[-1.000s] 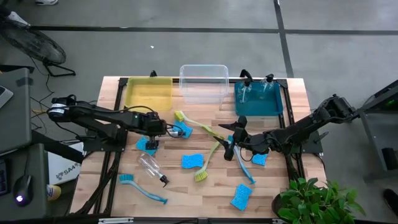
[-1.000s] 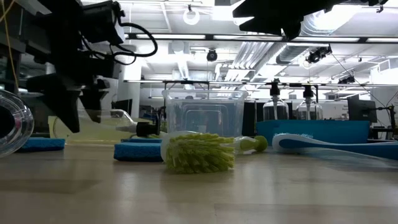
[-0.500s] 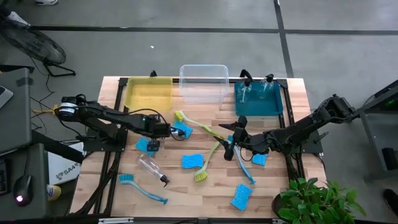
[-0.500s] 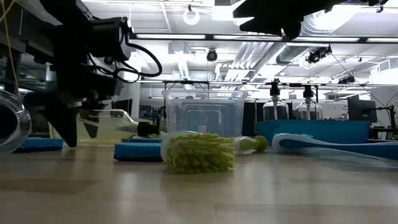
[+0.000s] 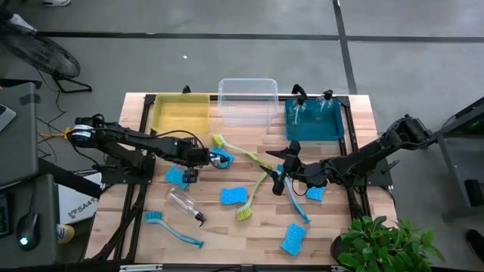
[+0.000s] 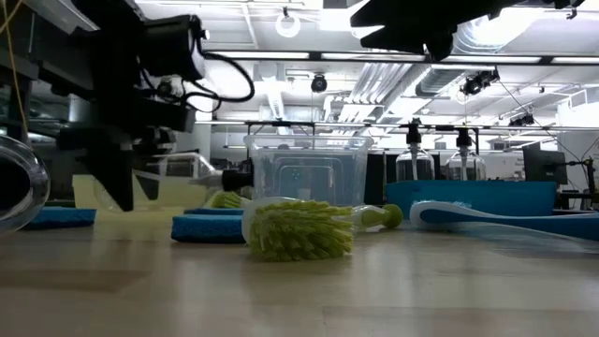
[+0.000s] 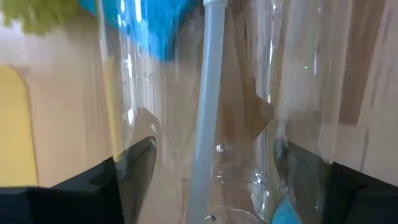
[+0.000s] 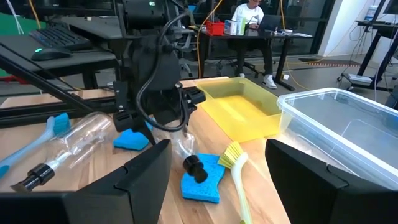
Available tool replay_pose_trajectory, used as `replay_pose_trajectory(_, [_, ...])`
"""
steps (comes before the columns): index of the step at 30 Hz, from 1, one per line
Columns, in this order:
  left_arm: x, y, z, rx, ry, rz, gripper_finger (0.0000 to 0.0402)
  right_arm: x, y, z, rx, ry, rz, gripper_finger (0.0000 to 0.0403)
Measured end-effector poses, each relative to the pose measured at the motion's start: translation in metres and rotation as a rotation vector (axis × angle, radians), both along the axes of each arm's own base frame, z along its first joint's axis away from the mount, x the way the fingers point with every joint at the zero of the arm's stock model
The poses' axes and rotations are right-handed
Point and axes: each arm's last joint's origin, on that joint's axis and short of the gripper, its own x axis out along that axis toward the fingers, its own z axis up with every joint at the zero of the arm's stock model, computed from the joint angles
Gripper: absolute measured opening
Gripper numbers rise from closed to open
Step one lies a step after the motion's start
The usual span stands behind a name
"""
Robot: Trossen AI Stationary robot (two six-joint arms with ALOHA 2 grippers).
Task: Pick & Place Kitchen Sink Supplies
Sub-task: Put the transparent spray bottle into the blue bin
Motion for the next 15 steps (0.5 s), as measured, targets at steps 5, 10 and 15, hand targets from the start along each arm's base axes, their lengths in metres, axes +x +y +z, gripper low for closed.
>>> replay_pose_trajectory(5, [0.010, 0.000, 0.014, 0.013, -0.050, -0.010, 0.0311, 0.000, 0.001, 0.000, 0.005, 0.003, 0.032, 0.0254])
replay_pose_trajectory(10, [0.023, 0.001, 0.034, 0.041, -0.120, -0.037, 0.0311, 0.000, 0.001, -0.001, -0.005, 0.017, 0.039, 0.0255])
replay_pose_trajectory(15, [0.041, 0.000, 0.059, 0.059, -0.263, -0.081, 0.0310, 0.000, 0.000, -0.003, -0.011, 0.034, 0.036, 0.0255])
